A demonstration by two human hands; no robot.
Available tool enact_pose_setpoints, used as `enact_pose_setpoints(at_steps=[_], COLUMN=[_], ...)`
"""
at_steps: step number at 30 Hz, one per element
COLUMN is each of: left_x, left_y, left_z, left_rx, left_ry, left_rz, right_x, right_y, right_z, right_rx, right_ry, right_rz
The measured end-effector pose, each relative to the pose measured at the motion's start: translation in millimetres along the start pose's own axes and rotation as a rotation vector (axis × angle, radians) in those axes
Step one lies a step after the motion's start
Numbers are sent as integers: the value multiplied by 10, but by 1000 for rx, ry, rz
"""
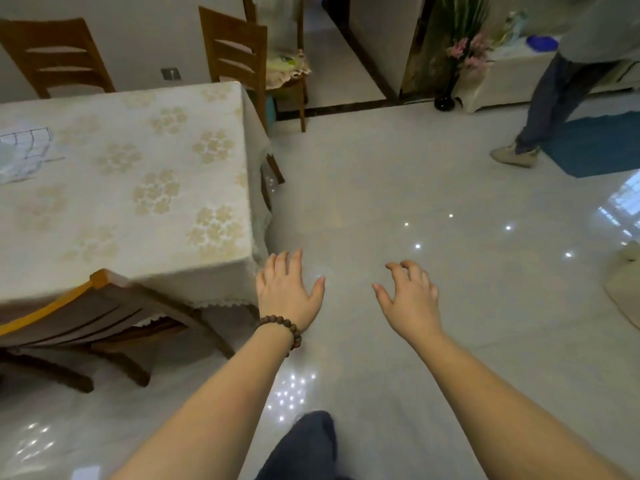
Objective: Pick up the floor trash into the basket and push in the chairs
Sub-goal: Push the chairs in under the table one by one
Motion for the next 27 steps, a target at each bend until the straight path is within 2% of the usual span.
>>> enact_pose_setpoints(at_steps=[5, 10, 20, 27], left_x=[797, 1926, 4420, 5913], left_y=[-201, -374, -67, -115], left_z=[98, 124, 392, 527], left_rx=[-17, -35, -17, -7], left_ry=[71, 152, 254, 341], left_rz=[-10, 12, 46, 60], right_x=[914, 2188, 4891, 6604], right_y=[-178, -379, -252, -415], right_z=[50, 14, -422, -501], right_rx=[-1, -24, -19, 16], right_ry=[75, 133, 224, 290], right_rz=[-54, -86, -95, -121])
Point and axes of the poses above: each hand's wrist, its own x-axis towards the middle knuckle, its own y-axis out of the back of the hand, z = x × y, the point moved 5 cm from there along x, towards the middle knuckle, and after that the axes turned 1 degree about -z, right-handed, at the moved point
